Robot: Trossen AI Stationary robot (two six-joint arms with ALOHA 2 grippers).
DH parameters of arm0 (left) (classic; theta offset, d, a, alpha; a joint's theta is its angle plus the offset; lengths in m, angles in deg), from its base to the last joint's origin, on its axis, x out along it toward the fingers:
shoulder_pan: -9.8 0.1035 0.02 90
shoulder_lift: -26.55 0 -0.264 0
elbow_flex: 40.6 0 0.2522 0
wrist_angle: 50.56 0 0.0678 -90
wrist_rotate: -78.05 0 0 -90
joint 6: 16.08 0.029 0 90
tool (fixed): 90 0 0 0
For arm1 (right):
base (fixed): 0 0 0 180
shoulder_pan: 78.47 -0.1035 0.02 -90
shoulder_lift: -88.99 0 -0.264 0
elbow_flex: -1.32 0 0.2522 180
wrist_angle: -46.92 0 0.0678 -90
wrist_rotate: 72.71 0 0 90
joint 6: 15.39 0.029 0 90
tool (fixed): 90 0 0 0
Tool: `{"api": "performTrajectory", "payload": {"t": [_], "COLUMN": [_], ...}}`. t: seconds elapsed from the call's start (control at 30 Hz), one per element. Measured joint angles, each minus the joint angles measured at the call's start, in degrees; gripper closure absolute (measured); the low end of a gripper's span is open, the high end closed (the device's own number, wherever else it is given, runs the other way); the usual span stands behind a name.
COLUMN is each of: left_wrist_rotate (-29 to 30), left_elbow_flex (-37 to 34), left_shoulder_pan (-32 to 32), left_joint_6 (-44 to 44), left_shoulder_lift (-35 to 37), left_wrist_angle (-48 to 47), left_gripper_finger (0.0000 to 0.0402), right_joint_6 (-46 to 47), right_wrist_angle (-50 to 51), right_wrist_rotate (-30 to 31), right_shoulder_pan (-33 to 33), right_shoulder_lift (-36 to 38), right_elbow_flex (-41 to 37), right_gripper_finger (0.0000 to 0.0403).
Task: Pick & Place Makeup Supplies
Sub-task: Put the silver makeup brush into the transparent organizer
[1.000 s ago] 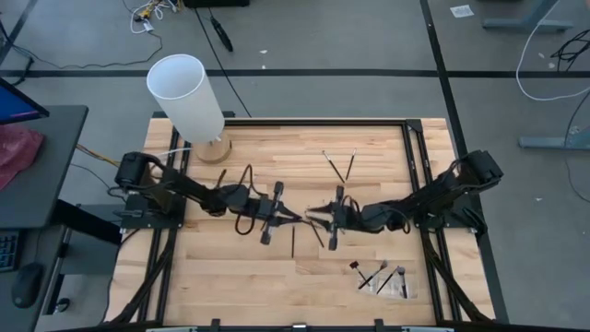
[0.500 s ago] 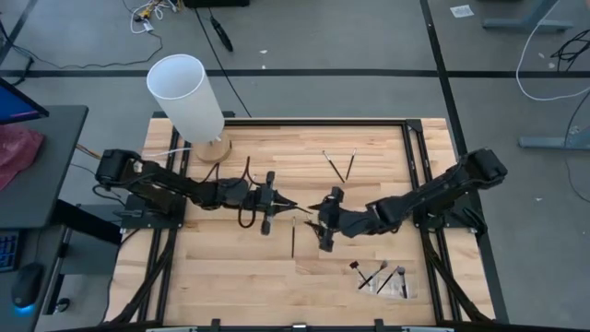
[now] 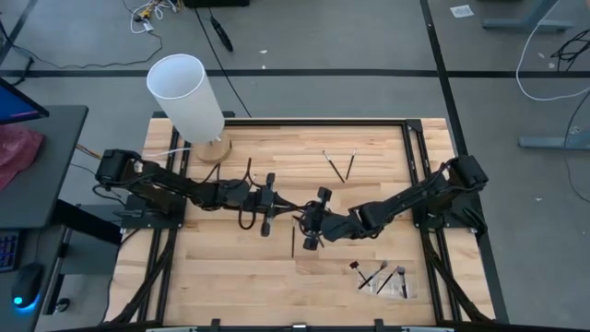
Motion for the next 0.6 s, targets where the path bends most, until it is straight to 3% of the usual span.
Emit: {"api": "performTrajectory", "payload": {"t": [0.37, 0.6], "left_wrist_rotate": [0.2, -2.7], "left_elbow_flex": [0.0, 0.0], "left_shoulder_pan": [0.0, 0.0], "left_joint_6": [0.0, 0.9], "left_shoulder_lift": [0.0, 2.3], "left_wrist_angle": [0.4, 3.1], "left_gripper_finger": [0.0368, 0.0287], "right_joint_6": [1.4, 5.5], "right_wrist_angle": [-1.8, -1.6], "right_wrist_rotate": [0.8, 3.6], "right_shoulder_pan": [0.6, -0.3], "right_shoulder_lift": [0.0, 0.0], "right_elbow_flex": [0.0, 0.0], "right_gripper_finger": [0.0392, 0.0394]}}
